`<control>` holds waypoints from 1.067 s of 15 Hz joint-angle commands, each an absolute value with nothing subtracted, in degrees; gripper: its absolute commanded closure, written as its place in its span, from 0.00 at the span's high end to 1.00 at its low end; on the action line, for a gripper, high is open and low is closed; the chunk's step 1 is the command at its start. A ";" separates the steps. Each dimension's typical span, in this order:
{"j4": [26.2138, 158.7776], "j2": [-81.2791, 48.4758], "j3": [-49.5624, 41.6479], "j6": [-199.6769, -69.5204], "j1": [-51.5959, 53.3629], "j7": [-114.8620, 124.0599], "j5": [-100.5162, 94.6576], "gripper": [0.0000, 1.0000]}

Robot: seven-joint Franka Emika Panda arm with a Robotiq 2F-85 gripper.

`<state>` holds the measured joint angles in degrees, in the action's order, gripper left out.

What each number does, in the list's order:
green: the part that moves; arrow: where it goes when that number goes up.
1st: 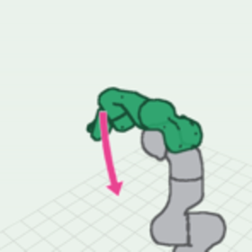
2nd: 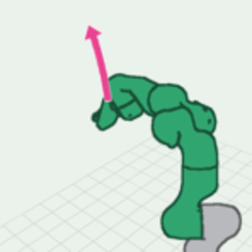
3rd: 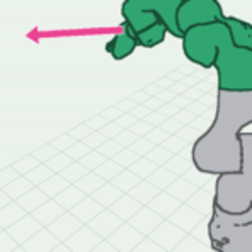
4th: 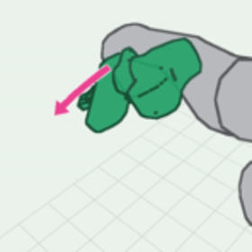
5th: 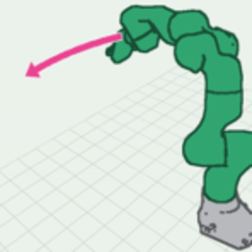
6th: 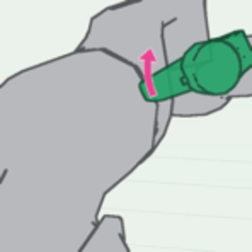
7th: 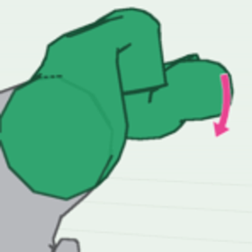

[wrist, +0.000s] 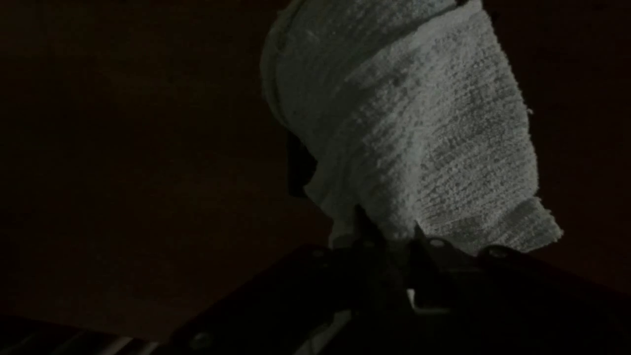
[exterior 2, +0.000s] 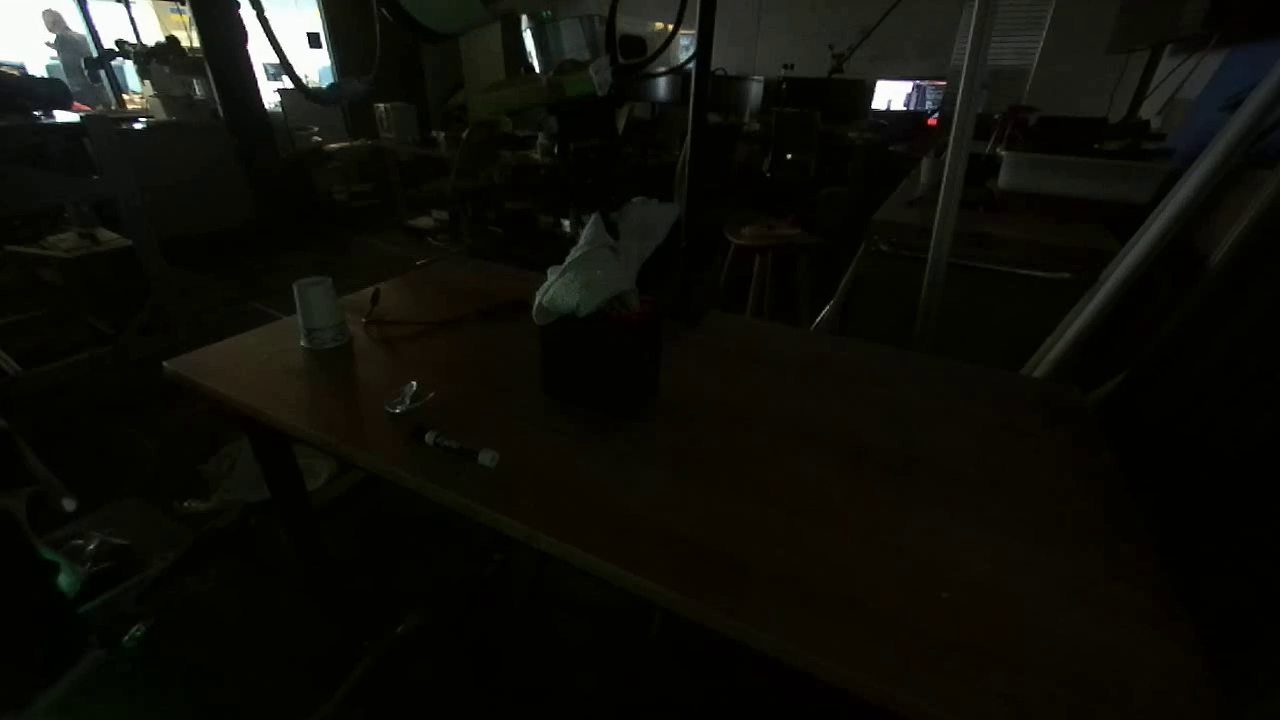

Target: Put the white towel in the black basket.

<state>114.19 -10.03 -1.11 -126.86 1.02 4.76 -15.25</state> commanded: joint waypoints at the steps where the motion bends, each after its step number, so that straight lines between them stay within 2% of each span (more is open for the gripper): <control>1: 109.87 -14.82 -1.89 -125.96 0.51 5.27 -15.01 0.03; 16: 111.37 -24.17 0.87 -125.85 0.41 3.02 -2.92 0.03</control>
